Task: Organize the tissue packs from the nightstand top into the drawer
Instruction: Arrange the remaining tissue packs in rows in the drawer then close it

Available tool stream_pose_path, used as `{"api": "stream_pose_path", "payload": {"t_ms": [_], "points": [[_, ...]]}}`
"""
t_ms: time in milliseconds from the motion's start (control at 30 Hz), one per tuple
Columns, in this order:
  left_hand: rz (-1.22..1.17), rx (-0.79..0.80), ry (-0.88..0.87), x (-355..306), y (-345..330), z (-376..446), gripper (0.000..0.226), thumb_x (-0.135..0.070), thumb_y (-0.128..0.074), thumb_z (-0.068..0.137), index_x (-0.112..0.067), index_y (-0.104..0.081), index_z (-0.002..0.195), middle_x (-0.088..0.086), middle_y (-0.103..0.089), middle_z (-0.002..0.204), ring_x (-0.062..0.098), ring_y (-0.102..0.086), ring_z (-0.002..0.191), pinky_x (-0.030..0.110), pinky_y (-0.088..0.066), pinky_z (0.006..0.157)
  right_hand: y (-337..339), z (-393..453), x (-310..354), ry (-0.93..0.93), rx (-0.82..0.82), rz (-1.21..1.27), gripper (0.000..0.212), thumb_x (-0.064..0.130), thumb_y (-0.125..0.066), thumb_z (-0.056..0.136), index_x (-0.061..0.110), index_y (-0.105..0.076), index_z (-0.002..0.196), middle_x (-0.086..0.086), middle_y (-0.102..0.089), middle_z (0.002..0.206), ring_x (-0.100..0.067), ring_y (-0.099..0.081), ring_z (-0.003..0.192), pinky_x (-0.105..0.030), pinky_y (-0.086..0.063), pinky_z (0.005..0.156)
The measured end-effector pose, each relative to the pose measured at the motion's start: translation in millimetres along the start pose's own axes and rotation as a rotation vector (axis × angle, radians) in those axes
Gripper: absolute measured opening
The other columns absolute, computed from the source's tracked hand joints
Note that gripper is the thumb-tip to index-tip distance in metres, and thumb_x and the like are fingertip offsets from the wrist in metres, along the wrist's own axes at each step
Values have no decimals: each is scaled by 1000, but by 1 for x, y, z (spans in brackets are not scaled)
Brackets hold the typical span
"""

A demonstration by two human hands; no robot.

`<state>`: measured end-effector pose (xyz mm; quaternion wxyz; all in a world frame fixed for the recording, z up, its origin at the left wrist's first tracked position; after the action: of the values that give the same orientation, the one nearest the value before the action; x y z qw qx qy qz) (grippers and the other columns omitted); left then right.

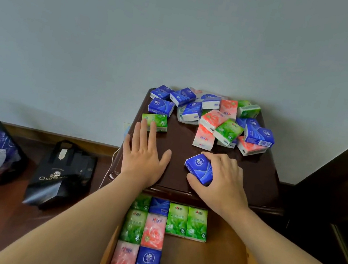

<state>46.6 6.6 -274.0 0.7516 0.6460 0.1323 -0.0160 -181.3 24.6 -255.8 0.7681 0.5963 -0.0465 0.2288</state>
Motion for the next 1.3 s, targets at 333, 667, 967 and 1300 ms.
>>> {"api": "stream_pose_path", "payload": {"t_ms": [333, 667, 967, 1300], "points": [[-127, -147, 91, 0, 9, 42, 70, -65, -44, 95, -35, -27, 156, 11, -7, 170, 34, -7, 156, 55, -14, 124, -4, -1, -1, 31, -20, -51, 69, 78, -55, 76, 38, -52, 132, 16, -48, 118, -8, -50, 105, -29, -37, 89], [-281, -247, 1, 0, 19, -4, 44, -50, -69, 88, -27, -50, 121, 6, -55, 121, 33, -50, 113, 48, -40, 99, 4, -1, 5, -12, 10, -37, 64, 84, -41, 87, 38, -60, 127, 15, -51, 116, -11, -52, 105, -36, -41, 96], [-727, -262, -84, 1, 45, -109, 68, -10, -83, 67, -31, -43, 118, -15, -41, 116, -2, -42, 105, 37, -40, 96, 26, -30, 21, -219, 248, 468, 56, 38, -88, 76, 39, -61, 126, 18, -65, 112, -10, -61, 109, -38, -51, 101], [-880, 93, 218, 7, 13, -221, 77, -31, -97, 67, -32, -51, 129, -11, -53, 124, 9, -56, 115, 30, -48, 101, -3, -160, 24, -574, 256, 771, 13, 33, -75, 95, 21, -74, 96, 1, -78, 91, -19, -76, 85, -35, -58, 68]]}}
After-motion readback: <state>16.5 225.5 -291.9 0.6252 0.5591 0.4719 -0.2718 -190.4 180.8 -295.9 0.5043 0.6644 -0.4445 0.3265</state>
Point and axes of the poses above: each hand's wrist, its own z-axis towards the middle knuckle, its own y-axis out of the back of the hand, x = y × z, the point moved 6 cm from there along z, towards the middle knuckle
